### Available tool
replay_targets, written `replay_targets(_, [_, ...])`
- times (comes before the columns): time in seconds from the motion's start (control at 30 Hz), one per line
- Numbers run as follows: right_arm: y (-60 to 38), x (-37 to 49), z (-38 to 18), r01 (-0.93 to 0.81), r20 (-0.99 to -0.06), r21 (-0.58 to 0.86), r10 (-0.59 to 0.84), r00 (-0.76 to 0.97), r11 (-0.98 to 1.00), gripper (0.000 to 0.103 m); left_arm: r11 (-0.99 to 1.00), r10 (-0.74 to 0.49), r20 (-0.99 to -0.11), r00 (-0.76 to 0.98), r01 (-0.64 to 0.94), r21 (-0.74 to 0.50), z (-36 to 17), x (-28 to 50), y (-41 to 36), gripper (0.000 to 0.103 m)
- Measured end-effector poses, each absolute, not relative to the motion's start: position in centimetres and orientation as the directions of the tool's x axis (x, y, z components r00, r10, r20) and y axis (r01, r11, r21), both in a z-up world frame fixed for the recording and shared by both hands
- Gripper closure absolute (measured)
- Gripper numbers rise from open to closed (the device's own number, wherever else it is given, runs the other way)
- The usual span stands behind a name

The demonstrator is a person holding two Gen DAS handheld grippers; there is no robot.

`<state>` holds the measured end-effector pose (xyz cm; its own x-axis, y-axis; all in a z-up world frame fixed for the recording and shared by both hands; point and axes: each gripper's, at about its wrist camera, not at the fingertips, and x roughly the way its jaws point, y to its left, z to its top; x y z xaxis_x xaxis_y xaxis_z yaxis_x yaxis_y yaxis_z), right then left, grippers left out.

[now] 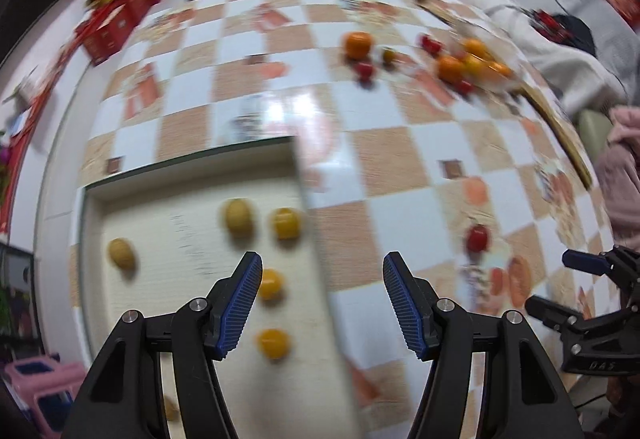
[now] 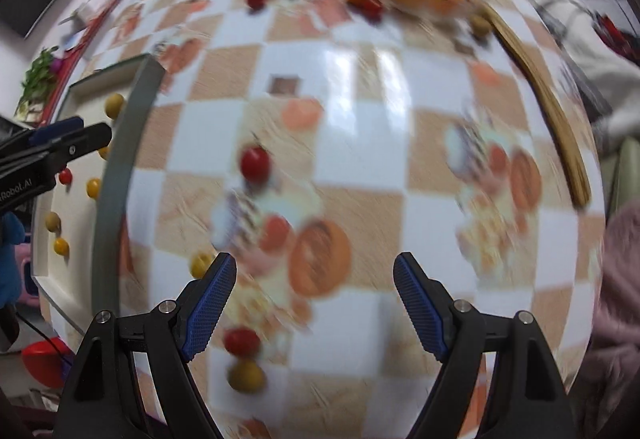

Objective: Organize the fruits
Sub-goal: 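Grasp a red cherry tomato with the left tool while the right tool grasps a yellow-green fruit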

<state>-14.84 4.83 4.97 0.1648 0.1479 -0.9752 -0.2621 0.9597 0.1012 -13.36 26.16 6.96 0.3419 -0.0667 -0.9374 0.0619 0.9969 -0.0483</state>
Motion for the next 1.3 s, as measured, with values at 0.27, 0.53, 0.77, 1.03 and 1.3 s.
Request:
replay_targets(0.27, [3.9, -19.2, 4.5, -0.278, -0.974, 0.148, 0.189, 0.126, 0.949, 0.019, 0.982, -0.123, -0.953, 0.275, 0.174, -0.077, 5.1, -12.4, 20.0, 0.039])
replay_targets(0.53, [5.2, -22.0, 3.8, -0.307, -0.967, 0.203, 0.239, 0.087, 0.93, 0.019, 0.974, -0.131, -0.96, 0.248, 0.211, -0.078, 3.3, -11.0, 16.4, 0.039])
replay_targets(0.77, [7.7, -23.8, 2.8, -0.4, -0.97, 0.165, 0.221, 0.097, 0.901, 0.027, 0.97, -0.105, -0.964, 0.246, 0.239, -0.045, 2.0, -10.6, 14.3, 0.039])
replay_targets(1.03, [11.1, -25.6, 2.3, -0.513, -0.975, 0.028, 0.136, 0.174, 0.858, 0.048, 0.973, -0.071, -0.965, 0.252, 0.231, -0.011, 1.6, -10.4, 13.7, 0.047])
replay_targets(1.3, [10.1, -25.5, 2.8, -0.489, -0.974, 0.066, 0.162, 0.157, 0.87, 0.073, 0.974, -0.063, -0.959, 0.276, 0.224, 0.0, 2.0, -10.8, 13.6, 0.08])
